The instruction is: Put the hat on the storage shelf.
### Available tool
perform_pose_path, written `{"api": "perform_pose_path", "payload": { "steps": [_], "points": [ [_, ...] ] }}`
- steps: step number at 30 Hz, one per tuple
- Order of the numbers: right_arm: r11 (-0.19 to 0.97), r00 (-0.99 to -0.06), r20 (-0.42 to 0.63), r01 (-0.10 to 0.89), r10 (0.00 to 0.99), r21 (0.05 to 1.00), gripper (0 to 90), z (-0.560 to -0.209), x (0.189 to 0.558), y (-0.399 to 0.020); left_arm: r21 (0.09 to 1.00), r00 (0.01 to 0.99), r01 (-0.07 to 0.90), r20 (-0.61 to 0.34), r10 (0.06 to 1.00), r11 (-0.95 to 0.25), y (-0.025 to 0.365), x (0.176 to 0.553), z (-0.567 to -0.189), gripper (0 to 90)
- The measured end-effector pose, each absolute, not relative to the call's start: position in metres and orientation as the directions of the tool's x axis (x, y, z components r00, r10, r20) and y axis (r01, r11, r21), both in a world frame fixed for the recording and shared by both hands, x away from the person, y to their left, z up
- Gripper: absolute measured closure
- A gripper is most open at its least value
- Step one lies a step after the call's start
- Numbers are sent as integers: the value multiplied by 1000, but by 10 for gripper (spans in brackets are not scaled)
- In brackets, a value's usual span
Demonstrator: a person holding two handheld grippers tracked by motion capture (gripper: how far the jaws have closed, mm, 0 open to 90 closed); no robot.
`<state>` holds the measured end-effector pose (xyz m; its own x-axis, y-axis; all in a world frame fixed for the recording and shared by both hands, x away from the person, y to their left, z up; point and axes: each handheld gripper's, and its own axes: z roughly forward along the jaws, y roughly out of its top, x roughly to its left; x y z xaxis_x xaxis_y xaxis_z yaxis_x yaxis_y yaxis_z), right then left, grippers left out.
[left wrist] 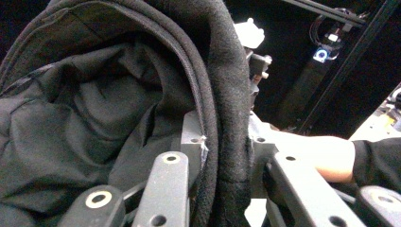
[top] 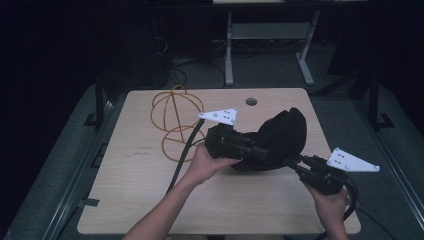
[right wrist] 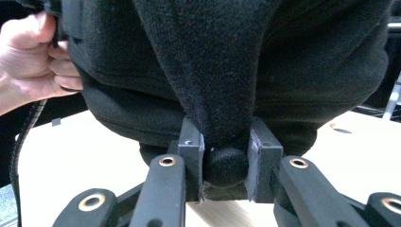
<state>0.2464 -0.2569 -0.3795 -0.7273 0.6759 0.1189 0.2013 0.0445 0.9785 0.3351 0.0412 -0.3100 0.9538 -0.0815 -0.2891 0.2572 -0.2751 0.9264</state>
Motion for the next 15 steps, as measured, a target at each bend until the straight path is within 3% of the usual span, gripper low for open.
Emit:
{"api": "perform_pose_path", "payload": {
  "steps": [15],
  "points": [
    [53,-731,68,141,679,989,722,-354,237,-259,925,969,232,-246,-7,-300,52,337,-308,638]
  ]
}}
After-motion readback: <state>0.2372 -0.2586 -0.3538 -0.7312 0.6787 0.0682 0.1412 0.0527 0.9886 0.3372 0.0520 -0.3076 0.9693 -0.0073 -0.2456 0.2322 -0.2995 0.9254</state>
